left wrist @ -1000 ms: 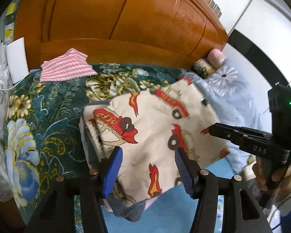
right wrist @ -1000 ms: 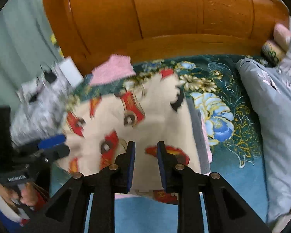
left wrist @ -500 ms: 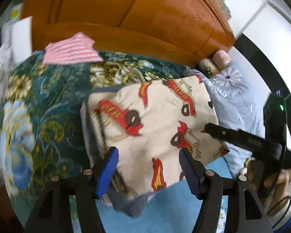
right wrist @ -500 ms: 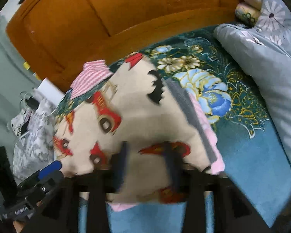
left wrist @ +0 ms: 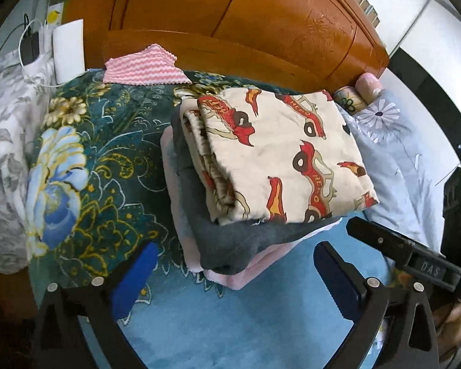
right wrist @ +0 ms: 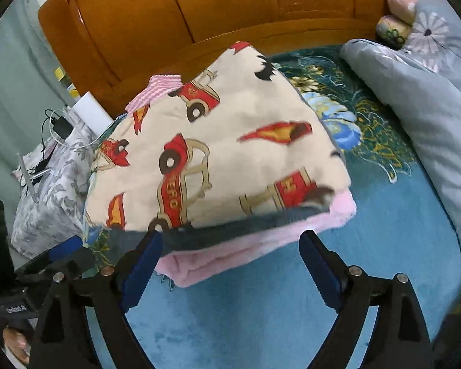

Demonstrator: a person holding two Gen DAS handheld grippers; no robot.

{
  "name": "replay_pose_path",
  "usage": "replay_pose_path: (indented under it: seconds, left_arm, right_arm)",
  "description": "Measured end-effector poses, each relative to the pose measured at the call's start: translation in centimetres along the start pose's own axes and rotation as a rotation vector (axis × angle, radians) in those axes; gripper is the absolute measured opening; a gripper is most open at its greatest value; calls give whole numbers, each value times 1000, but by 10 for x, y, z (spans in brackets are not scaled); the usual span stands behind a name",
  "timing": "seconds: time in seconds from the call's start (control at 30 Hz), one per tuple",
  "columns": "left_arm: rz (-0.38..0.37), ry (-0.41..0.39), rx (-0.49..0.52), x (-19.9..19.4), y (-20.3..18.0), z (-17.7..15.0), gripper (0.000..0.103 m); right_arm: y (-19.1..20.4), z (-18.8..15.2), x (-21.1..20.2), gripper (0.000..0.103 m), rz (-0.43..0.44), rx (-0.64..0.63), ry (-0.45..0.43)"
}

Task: Fold clothes
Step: 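Open both grippers and withdraw from the stacked pants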

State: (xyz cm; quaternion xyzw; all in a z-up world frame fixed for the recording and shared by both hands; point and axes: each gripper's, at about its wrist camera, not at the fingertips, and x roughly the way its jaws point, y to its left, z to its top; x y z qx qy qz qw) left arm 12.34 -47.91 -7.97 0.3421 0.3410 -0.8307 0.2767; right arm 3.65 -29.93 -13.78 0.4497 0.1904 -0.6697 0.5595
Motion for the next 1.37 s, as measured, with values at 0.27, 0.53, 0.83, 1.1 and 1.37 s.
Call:
replay_pose_path:
  seconds: [0.27,0.53,0.83,1.1,1.37]
  left_arm:
    - [26,-4,46,-7,-3,-3,103]
    - [12,3,58,-7,3,-8,103]
    - [37,-6,111,-1,4,-16,103]
    - [54,-15,123,5,3,-16,103]
    - [61,-4,113,9,5,-18,103]
  right_arm:
    - [13,-19,-1,92,7,-5,-31]
    - [27,-27,1,92,-37,-26,-41]
    - [32,-30,7,92,-83,-37,-30]
    - [33,-30,16,92,-115,-39,-6]
    - [32,-32,21,92,-122,-30,15]
